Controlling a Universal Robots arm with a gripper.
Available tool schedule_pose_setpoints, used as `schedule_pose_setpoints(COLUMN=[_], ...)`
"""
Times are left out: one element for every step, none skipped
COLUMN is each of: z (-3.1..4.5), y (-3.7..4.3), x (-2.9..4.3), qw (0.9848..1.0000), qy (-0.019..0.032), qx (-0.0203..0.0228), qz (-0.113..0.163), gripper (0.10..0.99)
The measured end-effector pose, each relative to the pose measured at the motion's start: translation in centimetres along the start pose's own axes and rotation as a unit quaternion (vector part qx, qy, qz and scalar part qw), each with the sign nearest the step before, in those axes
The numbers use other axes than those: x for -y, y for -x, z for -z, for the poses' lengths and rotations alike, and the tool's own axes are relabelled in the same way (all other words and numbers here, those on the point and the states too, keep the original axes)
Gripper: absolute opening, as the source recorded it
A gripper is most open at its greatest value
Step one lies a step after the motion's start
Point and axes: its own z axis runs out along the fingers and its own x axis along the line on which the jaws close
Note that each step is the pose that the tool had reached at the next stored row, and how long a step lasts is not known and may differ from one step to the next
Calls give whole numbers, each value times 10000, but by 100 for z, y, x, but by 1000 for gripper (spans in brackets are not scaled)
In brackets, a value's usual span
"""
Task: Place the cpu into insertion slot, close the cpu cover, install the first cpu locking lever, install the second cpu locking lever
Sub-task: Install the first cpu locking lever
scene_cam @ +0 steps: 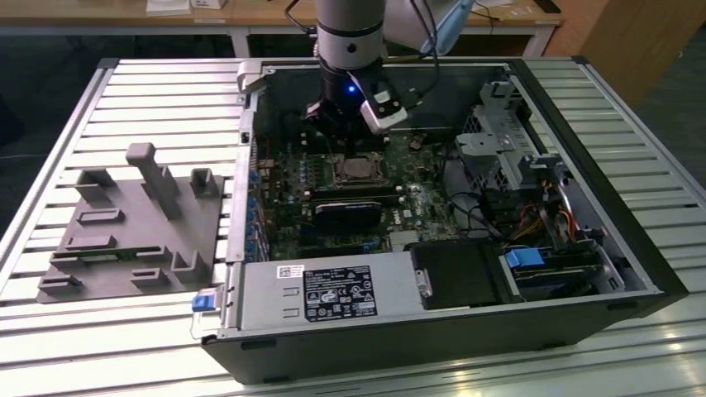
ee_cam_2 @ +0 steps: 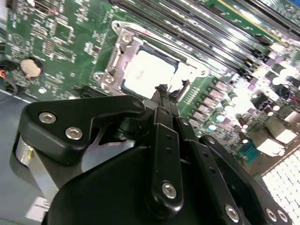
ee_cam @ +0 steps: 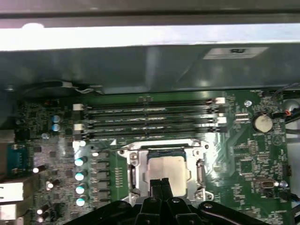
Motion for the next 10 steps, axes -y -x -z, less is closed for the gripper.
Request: schedule_pose_setpoints(z=[1, 3, 5, 6, 8, 10, 11, 14, 15, 17], y=[-26, -54, -82, -113, -142, -173, -203, -233, -261, -288], x=[2, 4, 5, 7, 9, 12, 13, 16, 17, 19], qw=[10000, 10000, 10000, 10000, 10000, 10000, 10000, 10000, 10000, 10000], qy=[1, 1, 2, 2, 3, 3, 5, 5, 6, 6], qx=[6, 12, 19, 27, 35, 44, 53, 61, 70, 79], qz=[0, 0, 1, 1, 2, 2, 3, 4, 4, 4], gripper=[106, 106, 106, 106, 106, 106, 106, 106, 106, 106])
